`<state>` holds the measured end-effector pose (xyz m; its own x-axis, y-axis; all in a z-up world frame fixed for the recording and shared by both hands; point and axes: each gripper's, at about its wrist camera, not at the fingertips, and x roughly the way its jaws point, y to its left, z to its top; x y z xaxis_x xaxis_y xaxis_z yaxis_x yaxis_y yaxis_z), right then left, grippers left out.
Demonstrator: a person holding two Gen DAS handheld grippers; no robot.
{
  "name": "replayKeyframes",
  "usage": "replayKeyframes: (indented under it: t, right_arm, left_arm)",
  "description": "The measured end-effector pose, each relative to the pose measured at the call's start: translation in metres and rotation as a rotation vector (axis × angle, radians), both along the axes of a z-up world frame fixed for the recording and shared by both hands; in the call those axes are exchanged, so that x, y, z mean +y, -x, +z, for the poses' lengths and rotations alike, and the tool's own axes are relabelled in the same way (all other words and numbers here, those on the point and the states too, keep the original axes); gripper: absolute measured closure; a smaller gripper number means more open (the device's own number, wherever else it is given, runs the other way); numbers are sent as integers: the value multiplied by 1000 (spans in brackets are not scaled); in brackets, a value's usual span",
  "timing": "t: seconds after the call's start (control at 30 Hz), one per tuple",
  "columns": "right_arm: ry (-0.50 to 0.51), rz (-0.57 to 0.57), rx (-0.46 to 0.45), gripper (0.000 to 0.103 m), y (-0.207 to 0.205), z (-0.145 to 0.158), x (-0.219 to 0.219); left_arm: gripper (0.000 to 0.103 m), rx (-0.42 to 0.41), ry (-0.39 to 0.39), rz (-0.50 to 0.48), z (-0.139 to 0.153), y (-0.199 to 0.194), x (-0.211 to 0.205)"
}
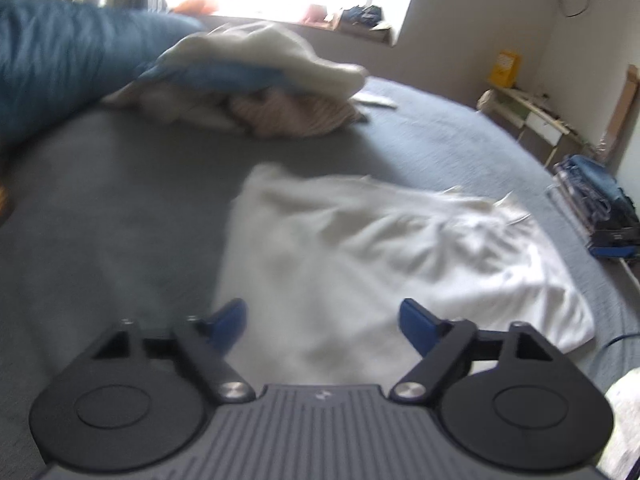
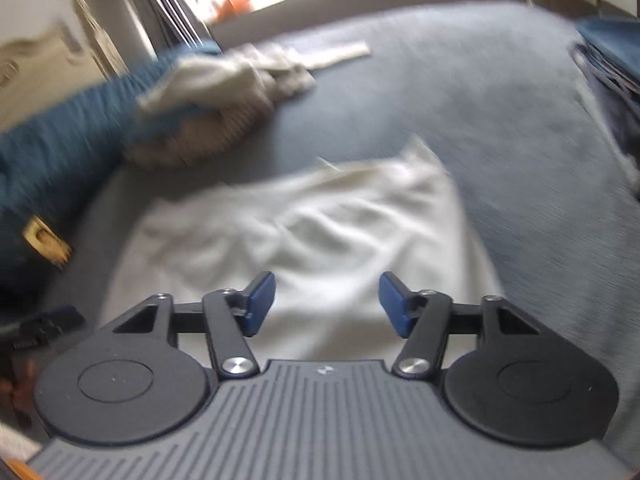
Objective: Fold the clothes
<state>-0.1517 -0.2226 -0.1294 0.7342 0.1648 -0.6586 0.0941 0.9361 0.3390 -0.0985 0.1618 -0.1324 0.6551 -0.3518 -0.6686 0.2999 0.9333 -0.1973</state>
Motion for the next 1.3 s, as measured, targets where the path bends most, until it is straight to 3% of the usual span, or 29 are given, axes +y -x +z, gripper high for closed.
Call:
replayKeyframes:
  t: [0.1,0.3,0.47,0.67,0.9,1.1,1.3]
  right_arm:
    - [-15,-38,-36,31,-6,-15,20]
    - [-9,-98,18,17,-8,-34,32]
    - [55,-130,-20,1,-2,-41,35]
    - [135,-127,-58,1,2,-42,44]
    - [281,-132,-197,1,14,-35,56]
    - [302,-131,-253,1,18,-34,57]
    - [307,-112,-234,1,15,-38,61]
  left_arm:
    - [5,-17,-10,-9,5,-4,-23]
    - [1,-47,-42,26,11,-6,-45]
    - [0,-65,-50,57,14,-3,-52]
    - [0,-33,-41,78,19,-5,-62]
    - [0,-32,-45,100,23,-6,-66]
    - [0,-42,-59,135,25,-9,-65]
    - [0,-24,-88,166,24,-18,-65]
